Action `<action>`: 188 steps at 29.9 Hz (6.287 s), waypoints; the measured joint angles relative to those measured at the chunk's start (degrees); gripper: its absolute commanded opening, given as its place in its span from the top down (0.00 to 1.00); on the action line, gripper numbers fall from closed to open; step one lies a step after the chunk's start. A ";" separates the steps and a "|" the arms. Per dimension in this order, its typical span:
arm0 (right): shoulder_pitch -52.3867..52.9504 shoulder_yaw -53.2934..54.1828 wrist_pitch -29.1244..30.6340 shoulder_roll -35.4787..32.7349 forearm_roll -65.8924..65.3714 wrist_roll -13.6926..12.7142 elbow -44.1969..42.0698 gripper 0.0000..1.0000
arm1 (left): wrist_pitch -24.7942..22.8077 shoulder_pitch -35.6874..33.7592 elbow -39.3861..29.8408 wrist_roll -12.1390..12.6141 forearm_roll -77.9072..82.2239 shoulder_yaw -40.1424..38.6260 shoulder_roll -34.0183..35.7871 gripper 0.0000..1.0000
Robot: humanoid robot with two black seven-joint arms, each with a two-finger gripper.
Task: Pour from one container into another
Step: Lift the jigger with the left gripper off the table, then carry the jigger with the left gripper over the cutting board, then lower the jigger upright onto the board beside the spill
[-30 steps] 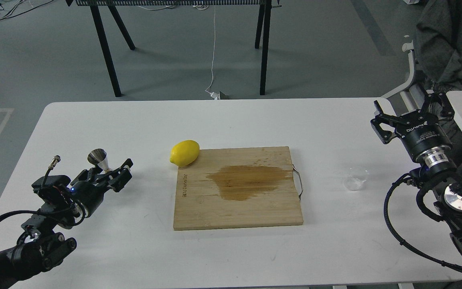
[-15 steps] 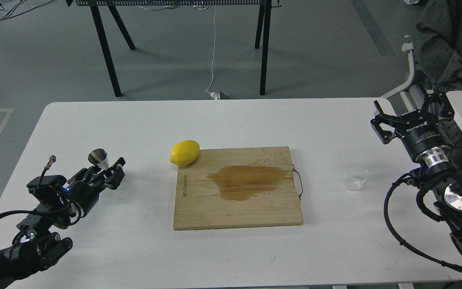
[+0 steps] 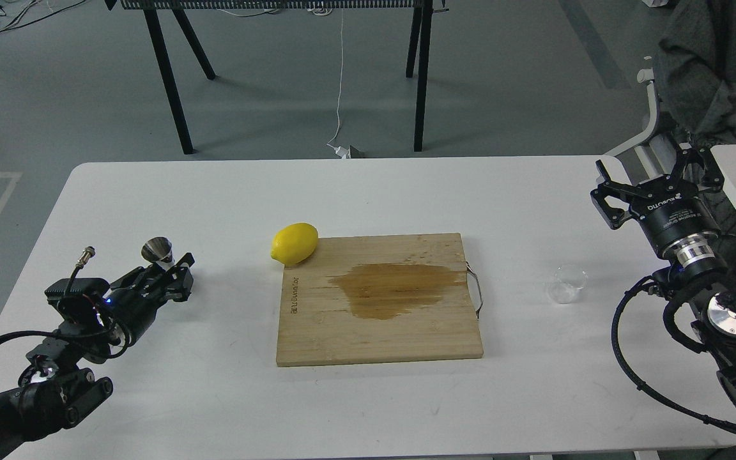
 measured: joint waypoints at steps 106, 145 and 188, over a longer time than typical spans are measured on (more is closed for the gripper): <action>7.23 -1.13 0.00 -0.01 -0.10 -0.89 -8.38 0.01 | -6.70 -16.55 -2.03 0.00 17.47 15.76 -21.18 0.77; 6.70 -1.05 0.00 0.09 -0.08 -0.88 -8.28 0.01 | -6.09 -13.95 -6.57 0.00 15.51 14.94 -21.19 0.11; 6.50 -1.08 0.00 0.61 -0.09 -0.79 -7.93 0.01 | -3.78 -10.92 -8.82 -0.01 12.80 14.94 -13.94 0.11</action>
